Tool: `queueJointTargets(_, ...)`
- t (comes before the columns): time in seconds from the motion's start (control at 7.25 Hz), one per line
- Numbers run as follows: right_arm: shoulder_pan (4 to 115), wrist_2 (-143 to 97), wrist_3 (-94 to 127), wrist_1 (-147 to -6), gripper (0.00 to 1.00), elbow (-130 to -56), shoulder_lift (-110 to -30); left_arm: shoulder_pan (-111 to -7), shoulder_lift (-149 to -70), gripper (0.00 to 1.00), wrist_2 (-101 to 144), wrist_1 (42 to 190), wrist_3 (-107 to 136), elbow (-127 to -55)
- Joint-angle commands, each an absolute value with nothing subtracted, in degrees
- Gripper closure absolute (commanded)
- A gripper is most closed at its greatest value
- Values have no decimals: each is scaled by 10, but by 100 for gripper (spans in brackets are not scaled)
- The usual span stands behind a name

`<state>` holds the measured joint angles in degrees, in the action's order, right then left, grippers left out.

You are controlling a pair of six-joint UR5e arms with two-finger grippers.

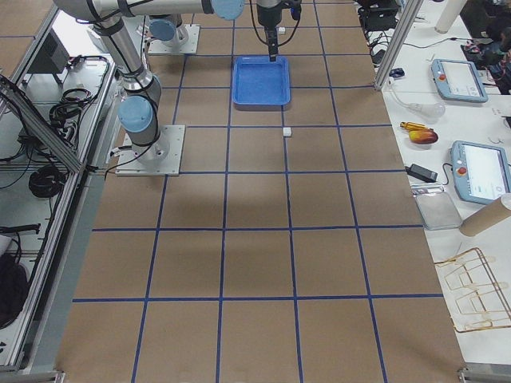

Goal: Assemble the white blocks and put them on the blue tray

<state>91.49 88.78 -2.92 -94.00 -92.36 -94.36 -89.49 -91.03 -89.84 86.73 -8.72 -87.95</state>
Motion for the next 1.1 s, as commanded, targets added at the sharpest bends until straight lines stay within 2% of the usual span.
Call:
queueJointTargets(0.0,915,907,-28,-938,0,-925,-947,-895,-910,0,-900,878,-86,-875)
queueJointTargets(0.55,915,904,-29,-940,0,-919,-947,-884,-931,0,-897,873,-69,-871)
queueJointTargets(0.97,915,904,-29,-940,0,-919,-947,-790,-1050,0,-898,796,-152,-876)
